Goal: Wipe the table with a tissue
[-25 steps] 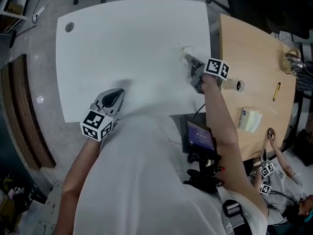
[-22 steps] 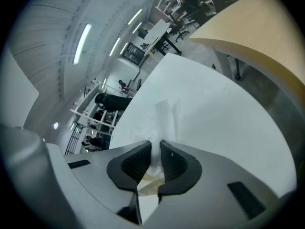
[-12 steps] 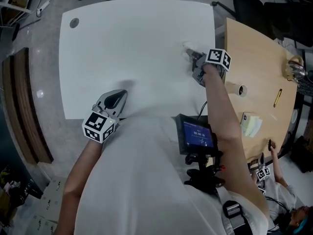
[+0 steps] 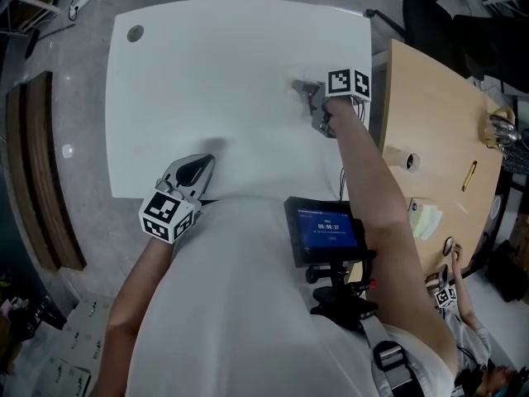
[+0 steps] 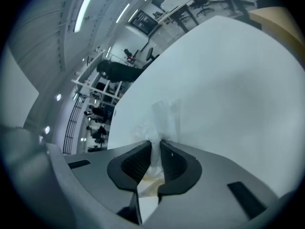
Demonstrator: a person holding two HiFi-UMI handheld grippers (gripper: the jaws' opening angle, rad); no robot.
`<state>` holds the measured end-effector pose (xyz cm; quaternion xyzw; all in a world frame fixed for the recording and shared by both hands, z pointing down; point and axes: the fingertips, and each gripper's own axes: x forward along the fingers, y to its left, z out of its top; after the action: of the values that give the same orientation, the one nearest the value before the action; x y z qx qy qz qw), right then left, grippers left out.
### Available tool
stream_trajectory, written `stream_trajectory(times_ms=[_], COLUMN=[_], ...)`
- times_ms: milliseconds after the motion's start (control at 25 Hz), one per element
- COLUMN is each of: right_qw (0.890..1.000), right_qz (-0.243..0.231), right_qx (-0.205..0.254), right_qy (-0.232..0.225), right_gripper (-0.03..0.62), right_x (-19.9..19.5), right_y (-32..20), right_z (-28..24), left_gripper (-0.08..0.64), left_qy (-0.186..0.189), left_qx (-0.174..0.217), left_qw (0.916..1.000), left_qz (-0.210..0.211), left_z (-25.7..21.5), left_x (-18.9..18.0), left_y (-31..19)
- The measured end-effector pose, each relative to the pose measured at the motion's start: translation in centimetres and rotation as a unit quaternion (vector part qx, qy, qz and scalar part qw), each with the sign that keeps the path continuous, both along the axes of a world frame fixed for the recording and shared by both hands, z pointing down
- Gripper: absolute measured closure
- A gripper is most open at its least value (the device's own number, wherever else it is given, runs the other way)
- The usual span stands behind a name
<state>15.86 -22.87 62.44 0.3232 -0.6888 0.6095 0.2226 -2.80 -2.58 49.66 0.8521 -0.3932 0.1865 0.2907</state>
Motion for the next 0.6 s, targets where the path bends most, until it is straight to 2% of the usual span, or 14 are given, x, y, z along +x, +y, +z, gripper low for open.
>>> stream_trajectory(times_ms=[160,240,320,400,520,600], right_qw=[0.994,0.989,0.986,0.988,0.998,0.999], right_qz=[-0.104,-0.147,-0.166,-0.147,-0.060,-0.009], right_qx=[-0.016,-0.017,-0.013,0.000,0.027,0.033], right_qy=[-0.005,0.004,0.023,0.043,0.021,0.015], right_gripper=[0.535,0.535,0.535,0.535,0.535,0.535], right_x=[-3.1,-2.7,-0.9,1.4,5.1,8.0], right_y=[3.4,4.9,5.7,5.3,3.0,1.7], right_z=[0.2,0.1,0.0,-0.3,-2.3,-3.0], left_gripper=[0.552,0.552,0.552,0.552,0.552,0.552], left_qy=[0.002,0.003,0.003,0.003,0.004,0.004], left_qx=[0.002,0.002,0.003,0.005,0.006,0.005], left_qw=[1.0000,1.0000,0.9999,0.9999,0.9999,0.9999], left_qz=[0.003,0.007,0.011,0.012,0.014,0.016], left_z=[0.0,0.0,-0.2,-0.3,-0.3,-0.2], left_x=[0.0,0.2,0.5,0.6,0.7,0.8], left_y=[-0.4,-0.6,-0.6,-0.6,-0.6,-0.5])
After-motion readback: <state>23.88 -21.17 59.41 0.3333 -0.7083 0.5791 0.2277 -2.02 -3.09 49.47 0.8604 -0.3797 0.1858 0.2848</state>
